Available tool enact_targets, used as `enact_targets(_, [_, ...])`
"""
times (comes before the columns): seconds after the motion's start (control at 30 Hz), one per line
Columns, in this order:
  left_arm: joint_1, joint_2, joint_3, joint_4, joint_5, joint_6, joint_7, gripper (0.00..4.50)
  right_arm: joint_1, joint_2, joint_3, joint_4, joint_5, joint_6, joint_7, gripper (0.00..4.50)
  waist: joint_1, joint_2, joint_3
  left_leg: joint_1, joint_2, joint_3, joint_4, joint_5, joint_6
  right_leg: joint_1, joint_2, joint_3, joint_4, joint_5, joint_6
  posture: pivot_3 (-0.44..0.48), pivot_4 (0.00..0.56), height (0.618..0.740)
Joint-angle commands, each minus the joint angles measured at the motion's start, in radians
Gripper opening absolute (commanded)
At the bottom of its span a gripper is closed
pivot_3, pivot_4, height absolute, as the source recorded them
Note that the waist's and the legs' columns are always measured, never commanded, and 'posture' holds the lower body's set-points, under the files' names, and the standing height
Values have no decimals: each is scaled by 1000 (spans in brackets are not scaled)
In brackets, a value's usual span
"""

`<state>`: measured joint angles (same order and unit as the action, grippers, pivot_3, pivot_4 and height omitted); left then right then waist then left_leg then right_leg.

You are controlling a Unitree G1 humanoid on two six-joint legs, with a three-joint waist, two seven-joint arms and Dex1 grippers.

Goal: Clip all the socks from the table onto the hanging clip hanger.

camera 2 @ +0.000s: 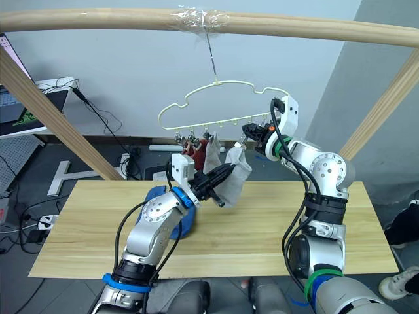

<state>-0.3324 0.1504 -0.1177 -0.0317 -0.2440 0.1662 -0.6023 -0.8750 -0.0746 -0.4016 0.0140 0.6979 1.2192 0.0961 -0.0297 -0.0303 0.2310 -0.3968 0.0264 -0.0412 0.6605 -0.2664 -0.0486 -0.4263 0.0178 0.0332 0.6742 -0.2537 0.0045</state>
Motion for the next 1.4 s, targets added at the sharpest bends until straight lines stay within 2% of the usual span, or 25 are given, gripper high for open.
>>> enact_targets(0.03, [-25,-11,3,-7,-11,-24,1,23,0,-7,-26,-18,26,32,-33,0,0,0,0,0,0,0,0,0,0,0,0,0,0,0,0,-13,189,740])
enact_targets(0.53, [-6,6,-27,-17,-34,17,-56,23,-12,-23,-37,-9,79,44,-75,0,0,0,0,0,-1,0,1,0,0,0,0,0,0,0,0,-27,194,740])
enact_targets(0.83, [-87,-16,2,42,-29,-11,-28,23,-5,-27,-30,-15,83,54,-74,0,0,0,0,-1,-1,1,1,0,0,0,0,1,0,0,0,-25,197,740])
enact_targets(1.17, [-98,-13,3,62,-24,-27,-31,23,5,-31,-25,-23,98,54,-54,0,0,0,0,-1,-1,0,0,0,1,0,0,0,-1,0,0,-27,198,740])
enact_targets(1.27, [-100,-13,3,62,-25,-27,-30,0,1,-23,-36,-25,123,58,-49,884,0,0,0,-1,0,0,0,0,1,0,0,0,-1,0,0,-24,198,740])
enact_targets(1.4, [-102,-14,3,57,-25,-24,-27,0,0,-23,-42,-30,143,64,-47,2361,-3,0,0,-1,0,1,0,0,1,-1,0,1,-1,0,0,-24,197,740])
